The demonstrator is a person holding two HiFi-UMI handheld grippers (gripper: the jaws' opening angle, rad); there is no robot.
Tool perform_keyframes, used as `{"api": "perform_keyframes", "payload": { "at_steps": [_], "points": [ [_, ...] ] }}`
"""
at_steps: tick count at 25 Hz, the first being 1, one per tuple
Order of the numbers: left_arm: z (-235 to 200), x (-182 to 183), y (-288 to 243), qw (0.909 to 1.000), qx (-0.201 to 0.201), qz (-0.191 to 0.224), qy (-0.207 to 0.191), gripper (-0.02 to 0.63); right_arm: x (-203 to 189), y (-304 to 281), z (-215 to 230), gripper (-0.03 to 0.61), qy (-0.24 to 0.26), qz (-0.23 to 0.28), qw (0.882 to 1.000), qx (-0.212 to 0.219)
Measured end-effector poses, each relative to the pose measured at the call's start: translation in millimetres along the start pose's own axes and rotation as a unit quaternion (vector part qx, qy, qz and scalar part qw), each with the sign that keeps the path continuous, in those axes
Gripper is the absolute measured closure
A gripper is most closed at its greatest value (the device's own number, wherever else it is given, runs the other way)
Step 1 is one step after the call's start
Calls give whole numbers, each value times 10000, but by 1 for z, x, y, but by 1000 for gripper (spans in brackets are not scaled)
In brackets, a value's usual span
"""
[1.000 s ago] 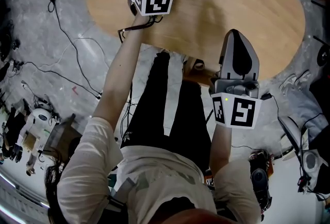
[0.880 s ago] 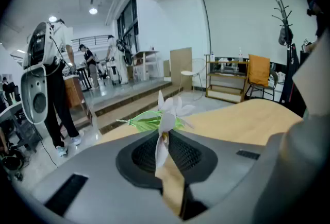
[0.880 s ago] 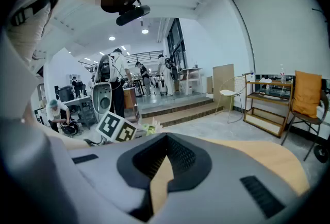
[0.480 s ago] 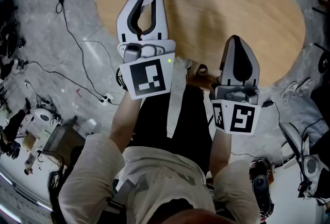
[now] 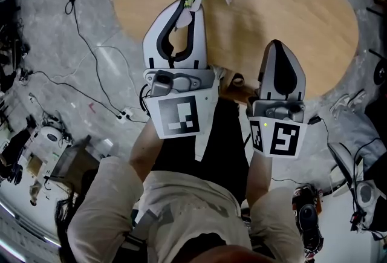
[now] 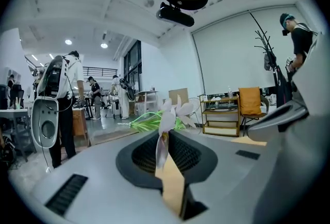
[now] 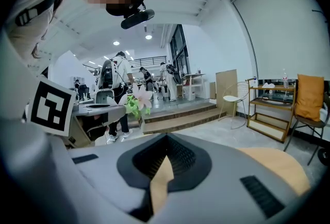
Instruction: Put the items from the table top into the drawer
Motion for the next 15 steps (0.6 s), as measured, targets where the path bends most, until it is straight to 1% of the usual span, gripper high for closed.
{"api": "perform_keyframes", "payload": {
  "at_steps": [4,8,10,13,15],
  "points": [
    [13,2,-1,9994,-338,58,-18,565,-2,9,0,574,-22,8,9997,-263],
    [25,5,0,9978,-659,104,-59,565,-4,30,11,574,-63,14,9975,-701],
    [36,4,2,9962,-863,84,-105,565,-11,52,18,574,-79,-20,9947,-1025],
    [70,-6,11,9909,-1325,-81,-237,565,-34,94,34,574,-256,-112,9860,-1642],
    [105,-14,22,9852,-1670,-228,-327,565,-51,127,46,574,-471,-182,9800,-1925]
  ]
}}
Point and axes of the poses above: the fingertips, and each gripper's own axes: y backward along the fingers, z to its right, x out of its top, the point moved 3 cm from there along y, backward along the fingers, and after that the axes turned 12 degrees about y, right-handed, at the moved point
